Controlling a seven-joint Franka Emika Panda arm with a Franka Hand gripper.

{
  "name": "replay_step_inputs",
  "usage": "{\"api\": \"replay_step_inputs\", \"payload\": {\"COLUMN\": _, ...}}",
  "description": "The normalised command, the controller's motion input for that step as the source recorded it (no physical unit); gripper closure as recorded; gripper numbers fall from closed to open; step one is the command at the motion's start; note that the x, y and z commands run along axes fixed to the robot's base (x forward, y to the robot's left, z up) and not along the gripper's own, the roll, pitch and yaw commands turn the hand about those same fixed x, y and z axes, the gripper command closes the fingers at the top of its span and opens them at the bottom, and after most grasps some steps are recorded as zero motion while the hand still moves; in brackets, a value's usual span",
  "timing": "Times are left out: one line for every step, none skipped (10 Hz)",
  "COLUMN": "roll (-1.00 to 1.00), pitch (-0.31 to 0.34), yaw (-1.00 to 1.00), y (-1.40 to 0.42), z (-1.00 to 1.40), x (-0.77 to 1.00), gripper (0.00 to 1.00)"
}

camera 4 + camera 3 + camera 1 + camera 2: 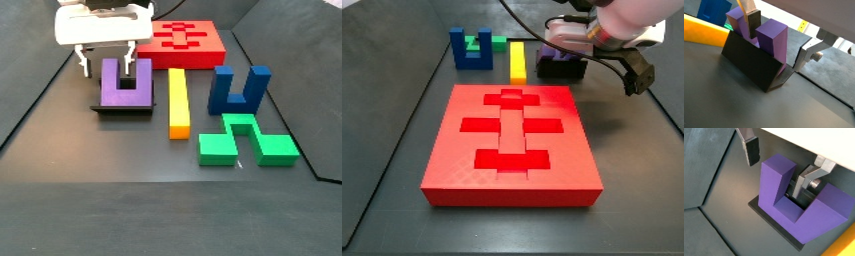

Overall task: Pick up the purple object. Move up. Place the purple object on the fixture. Regrasp the purple object. Move to above the board. Insert the purple object.
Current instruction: Regrasp the purple object.

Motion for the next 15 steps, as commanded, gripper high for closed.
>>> {"api": "replay_step_inputs", "payload": {"roll": 0.0, "pitch": 0.0, "yaw": 0.0, "y": 0.03, "z": 0.0, "x": 0.0, "gripper": 0.0}}
{"api": "replay_step_inputs", "payload": {"roll": 0.28, "pitch": 0.054, "yaw": 0.0, "y": 0.12, "z": -0.08, "x": 0.12, "gripper": 0.0}}
{"api": "replay_step_inputs", "payload": {"roll": 0.77, "pitch": 0.017, "yaw": 0.0, "y": 0.0, "z": 0.0, "x": 0.0, "gripper": 0.0}}
{"api": "replay_step_inputs", "payload": {"roll": 0.52, "pitch": 0.177, "yaw": 0.0, "y": -0.01, "z": 0.04, "x": 0.0, "gripper": 0.0}}
{"api": "replay_step_inputs", "payload": {"roll": 0.03, "pitch": 0.0, "yaw": 0.0, "y": -0.01, "z": 0.0, "x": 0.0, "gripper": 0.0}}
{"api": "replay_step_inputs", "payload": {"roll": 0.0, "pitch": 0.0, "yaw": 0.0, "y": 0.0, "z": -0.02, "x": 0.0, "gripper": 0.0}}
{"api": "replay_step_inputs", "payload": {"roll": 0.06, "pitch": 0.054, "yaw": 0.0, "y": 0.0, "z": -0.13, "x": 0.0, "gripper": 0.0}}
{"api": "replay_step_inputs", "payload": {"roll": 0.17, "pitch": 0.0, "yaw": 0.0, "y": 0.0, "z": -0.07, "x": -0.04, "gripper": 0.0}}
{"api": "replay_step_inputs", "payload": {"roll": 0.0, "pitch": 0.0, "yaw": 0.0, "y": 0.0, "z": 0.0, "x": 0.0, "gripper": 1.0}}
{"api": "replay_step_inputs", "payload": {"roll": 0.0, "pitch": 0.0, "yaw": 0.0, "y": 0.0, "z": 0.0, "x": 0.0, "gripper": 1.0}}
{"api": "replay_step_inputs", "payload": {"roll": 0.0, "pitch": 0.0, "yaw": 0.0, "y": 0.0, "z": 0.0, "x": 0.0, "gripper": 1.0}}
{"api": "replay_step_inputs", "payload": {"roll": 0.0, "pitch": 0.0, "yaw": 0.0, "y": 0.0, "z": 0.0, "x": 0.0, "gripper": 1.0}}
{"api": "replay_step_inputs", "payload": {"roll": 0.0, "pitch": 0.0, "yaw": 0.0, "y": 0.0, "z": 0.0, "x": 0.0, "gripper": 1.0}}
{"api": "replay_step_inputs", "payload": {"roll": 0.0, "pitch": 0.0, "yaw": 0.0, "y": 0.0, "z": 0.0, "x": 0.0, "gripper": 1.0}}
{"api": "replay_step_inputs", "payload": {"roll": 0.0, "pitch": 0.0, "yaw": 0.0, "y": 0.0, "z": 0.0, "x": 0.0, "gripper": 1.0}}
